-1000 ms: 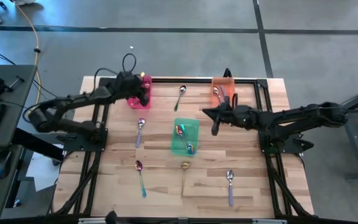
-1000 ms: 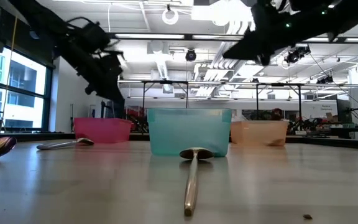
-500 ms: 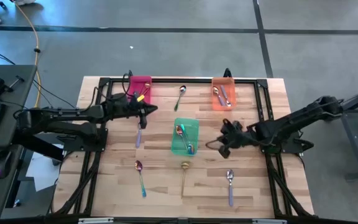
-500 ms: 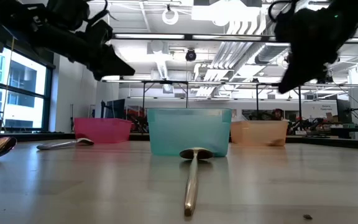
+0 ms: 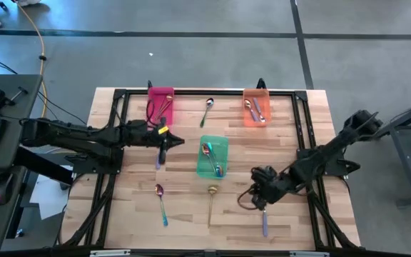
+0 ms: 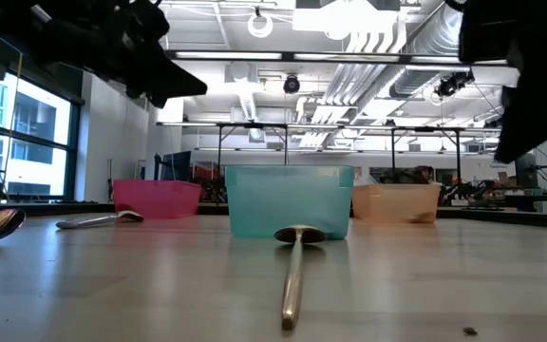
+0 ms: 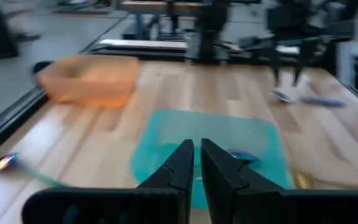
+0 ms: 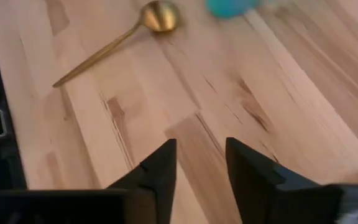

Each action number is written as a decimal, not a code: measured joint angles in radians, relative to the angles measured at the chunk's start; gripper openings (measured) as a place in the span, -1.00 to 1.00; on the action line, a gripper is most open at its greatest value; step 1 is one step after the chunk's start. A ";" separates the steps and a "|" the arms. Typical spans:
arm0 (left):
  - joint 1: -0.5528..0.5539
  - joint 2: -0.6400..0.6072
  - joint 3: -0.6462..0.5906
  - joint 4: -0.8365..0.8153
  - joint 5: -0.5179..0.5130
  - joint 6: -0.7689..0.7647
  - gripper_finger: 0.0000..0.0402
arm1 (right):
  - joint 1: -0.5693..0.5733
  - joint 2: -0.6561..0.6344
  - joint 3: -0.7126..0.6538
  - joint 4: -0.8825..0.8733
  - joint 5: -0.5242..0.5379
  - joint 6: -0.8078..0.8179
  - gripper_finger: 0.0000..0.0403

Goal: Sort silverware by color (type)
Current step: Put the top blue spoon into the green bin

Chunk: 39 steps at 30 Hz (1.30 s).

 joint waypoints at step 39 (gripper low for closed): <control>-0.298 0.092 0.051 -0.666 -0.426 -0.792 -0.21 | -0.151 0.242 0.218 -0.118 0.037 -0.577 -0.24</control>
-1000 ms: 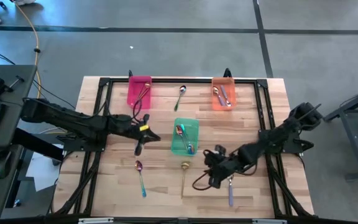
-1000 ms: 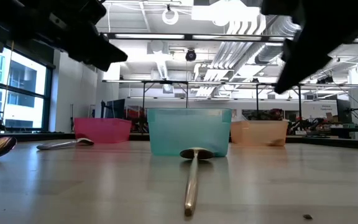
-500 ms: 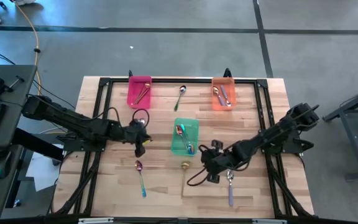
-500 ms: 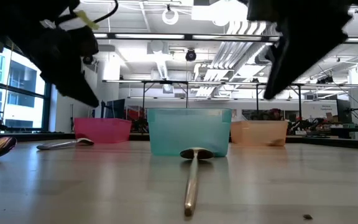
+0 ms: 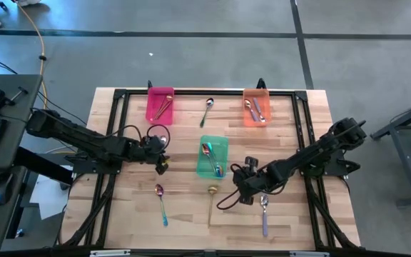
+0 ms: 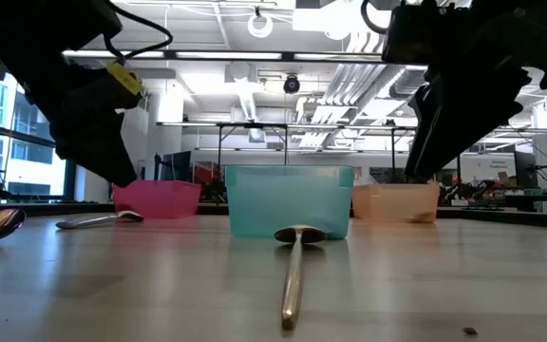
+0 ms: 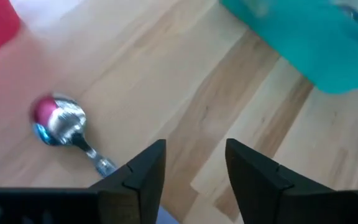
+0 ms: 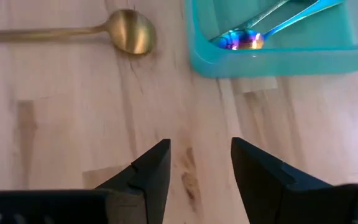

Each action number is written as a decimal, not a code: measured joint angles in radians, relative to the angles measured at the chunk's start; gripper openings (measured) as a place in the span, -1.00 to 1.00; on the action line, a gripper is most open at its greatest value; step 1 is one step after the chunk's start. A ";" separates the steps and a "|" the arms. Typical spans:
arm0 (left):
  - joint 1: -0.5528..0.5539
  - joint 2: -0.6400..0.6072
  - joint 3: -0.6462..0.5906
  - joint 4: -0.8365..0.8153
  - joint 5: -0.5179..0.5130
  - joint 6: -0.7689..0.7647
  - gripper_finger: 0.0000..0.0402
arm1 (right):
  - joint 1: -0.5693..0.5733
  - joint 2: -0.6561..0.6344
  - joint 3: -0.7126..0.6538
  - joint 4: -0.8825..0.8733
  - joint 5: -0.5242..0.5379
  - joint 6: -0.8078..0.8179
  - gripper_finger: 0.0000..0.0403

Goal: Sort silverware by color (type)
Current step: Put the top blue spoon into the green bin

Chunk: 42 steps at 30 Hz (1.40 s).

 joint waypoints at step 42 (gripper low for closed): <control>0.798 0.813 0.848 0.102 0.482 0.665 -0.19 | -0.559 -0.526 -0.359 0.559 0.084 -0.644 -1.00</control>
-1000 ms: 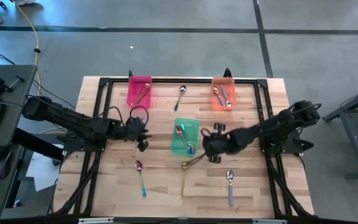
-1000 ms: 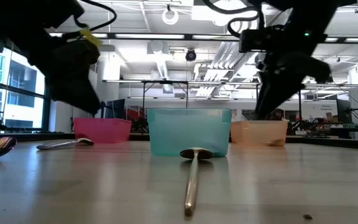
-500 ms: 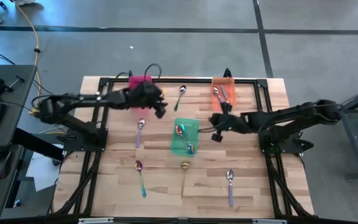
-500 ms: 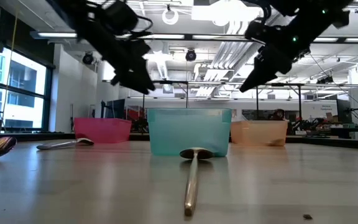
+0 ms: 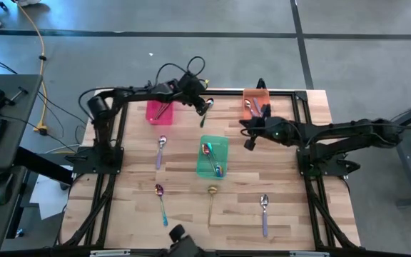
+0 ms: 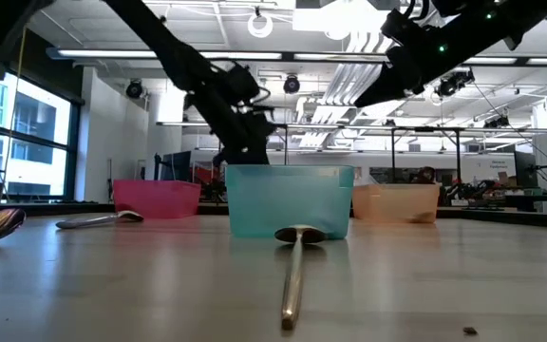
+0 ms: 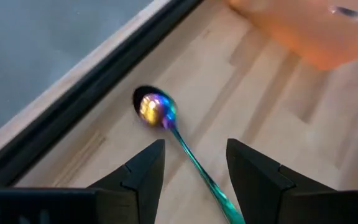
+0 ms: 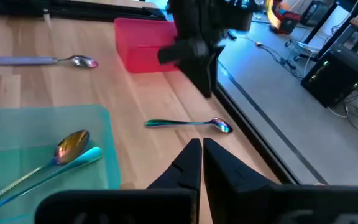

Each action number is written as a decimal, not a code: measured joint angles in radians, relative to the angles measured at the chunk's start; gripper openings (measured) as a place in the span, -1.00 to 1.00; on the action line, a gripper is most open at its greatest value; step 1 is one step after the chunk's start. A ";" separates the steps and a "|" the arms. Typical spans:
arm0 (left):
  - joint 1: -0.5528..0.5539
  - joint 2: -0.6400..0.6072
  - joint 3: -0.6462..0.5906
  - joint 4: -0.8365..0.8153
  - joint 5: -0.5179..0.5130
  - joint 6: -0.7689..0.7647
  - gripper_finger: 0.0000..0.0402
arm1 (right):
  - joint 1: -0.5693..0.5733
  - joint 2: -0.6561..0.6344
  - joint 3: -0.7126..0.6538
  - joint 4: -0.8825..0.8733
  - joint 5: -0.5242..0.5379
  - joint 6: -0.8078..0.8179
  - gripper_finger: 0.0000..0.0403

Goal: Sort silverware by color (type)
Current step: Put the top blue spoon into the green bin

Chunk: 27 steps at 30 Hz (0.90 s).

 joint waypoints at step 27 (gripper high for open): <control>0.028 0.175 0.077 -0.096 0.095 0.138 -0.19 | -0.007 0.002 0.000 0.011 -0.016 0.042 -1.00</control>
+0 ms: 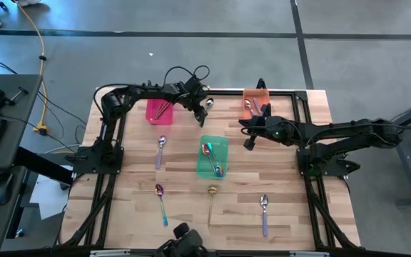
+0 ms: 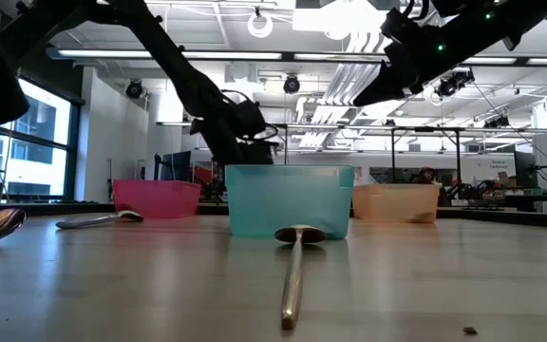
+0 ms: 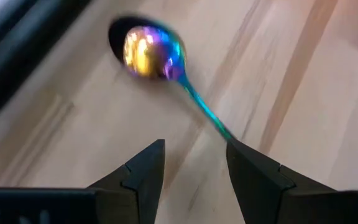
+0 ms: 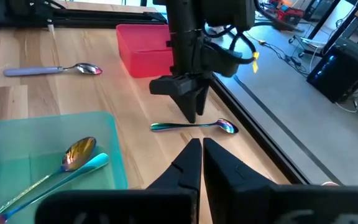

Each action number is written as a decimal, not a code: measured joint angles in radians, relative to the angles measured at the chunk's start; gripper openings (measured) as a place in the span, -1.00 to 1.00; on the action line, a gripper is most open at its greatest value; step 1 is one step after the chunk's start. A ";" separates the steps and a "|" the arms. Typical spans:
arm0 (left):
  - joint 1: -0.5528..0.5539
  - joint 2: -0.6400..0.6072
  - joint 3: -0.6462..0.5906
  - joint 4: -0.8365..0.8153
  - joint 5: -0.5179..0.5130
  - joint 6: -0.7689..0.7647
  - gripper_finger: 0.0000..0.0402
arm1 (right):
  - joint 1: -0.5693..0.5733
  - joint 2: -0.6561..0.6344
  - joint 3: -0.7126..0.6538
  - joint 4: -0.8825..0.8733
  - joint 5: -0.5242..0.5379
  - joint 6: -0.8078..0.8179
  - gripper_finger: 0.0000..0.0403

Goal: Sort silverware by color (type)
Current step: Put the top blue spoon into the green bin

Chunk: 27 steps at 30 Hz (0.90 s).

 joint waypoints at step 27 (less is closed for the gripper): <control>-0.006 0.010 0.013 0.048 -0.007 0.211 -0.19 | 0.000 0.000 0.000 0.004 0.000 0.010 -1.00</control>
